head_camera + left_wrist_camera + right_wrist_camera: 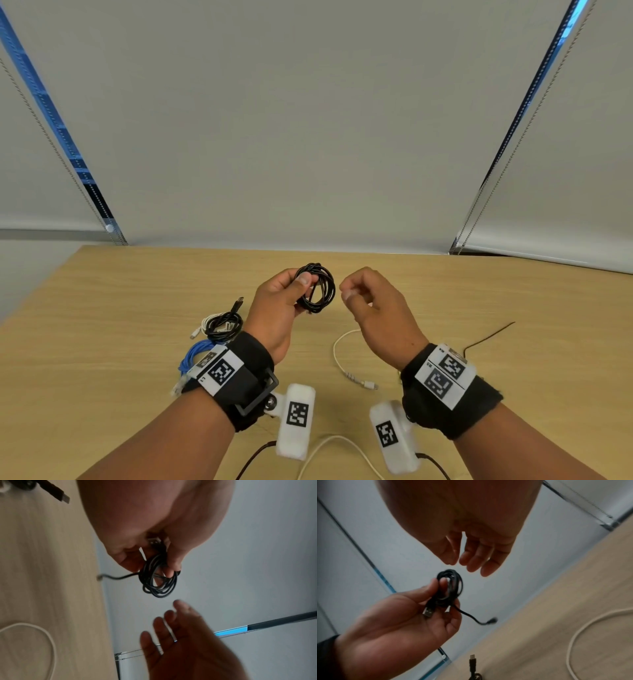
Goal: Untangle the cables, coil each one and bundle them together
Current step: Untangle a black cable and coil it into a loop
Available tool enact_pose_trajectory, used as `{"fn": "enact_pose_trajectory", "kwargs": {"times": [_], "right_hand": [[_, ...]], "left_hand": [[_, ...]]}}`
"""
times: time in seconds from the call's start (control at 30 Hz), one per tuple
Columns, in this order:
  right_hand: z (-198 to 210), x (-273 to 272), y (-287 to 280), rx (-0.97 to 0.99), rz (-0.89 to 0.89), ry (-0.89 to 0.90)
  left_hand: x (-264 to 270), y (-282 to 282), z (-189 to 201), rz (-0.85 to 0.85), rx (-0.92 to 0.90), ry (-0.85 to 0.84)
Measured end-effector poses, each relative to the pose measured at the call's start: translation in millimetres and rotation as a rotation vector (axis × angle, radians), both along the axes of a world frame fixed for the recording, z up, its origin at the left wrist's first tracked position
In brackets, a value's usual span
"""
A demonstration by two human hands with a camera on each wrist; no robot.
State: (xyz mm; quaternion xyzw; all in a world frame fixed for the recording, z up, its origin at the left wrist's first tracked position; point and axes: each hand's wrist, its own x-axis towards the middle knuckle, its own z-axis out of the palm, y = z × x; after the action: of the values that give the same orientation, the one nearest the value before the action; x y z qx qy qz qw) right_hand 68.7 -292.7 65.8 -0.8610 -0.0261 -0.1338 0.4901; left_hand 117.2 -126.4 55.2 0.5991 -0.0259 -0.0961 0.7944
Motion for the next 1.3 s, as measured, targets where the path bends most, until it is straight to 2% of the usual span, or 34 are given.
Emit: {"fn": "enact_pose_trajectory", "kwargs": {"times": [0.07,0.13,0.2,0.3,0.47,0.57,0.83,0.9,0.93,1.03,1.1,1.2,1.3], "right_hand": [[4,-4,9,-0.060,0.086,-0.055],[3,-4,16,-0.158,0.144,-0.004],[0,-3,19,-0.232,0.124,0.055],[-4,-4,22,-0.292,0.063,0.033],[-2,-6,20,-0.294,0.098,0.012],[-3,-9,18,-0.300,0.112,-0.004],[-8,-9,21,-0.381,0.087,0.073],[-7,-7,20,-0.292,0.076,0.112],[-7,-5,19,-0.181,0.064,0.153],[-6,-2,17,0.374,0.043,0.321],[-4,-4,20,0.613,0.034,0.380],[-1,-5,22,0.797,0.048,0.414],[3,-1,15,0.826,0.029,0.425]], "left_hand": [[-1,-3,-2,0.042,0.020,-0.007],[-2,-7,-4,0.068,0.035,-0.023],[-4,-9,-7,0.093,0.046,-0.031],[-7,-10,-12,0.128,0.001,-0.014],[-7,-8,-12,0.019,-0.208,0.086],[-6,-6,-10,-0.025,-0.251,0.095],[-7,-8,-9,0.089,-0.029,0.017],[-9,-9,-9,0.075,-0.018,-0.004],[-10,-9,-9,0.056,-0.013,-0.014],[-11,-8,-8,-0.020,0.002,-0.049],[-11,-8,-6,-0.064,0.018,-0.062],[-8,-10,-7,-0.067,0.114,-0.110],[-4,-7,-12,-0.010,0.238,-0.165]]}}
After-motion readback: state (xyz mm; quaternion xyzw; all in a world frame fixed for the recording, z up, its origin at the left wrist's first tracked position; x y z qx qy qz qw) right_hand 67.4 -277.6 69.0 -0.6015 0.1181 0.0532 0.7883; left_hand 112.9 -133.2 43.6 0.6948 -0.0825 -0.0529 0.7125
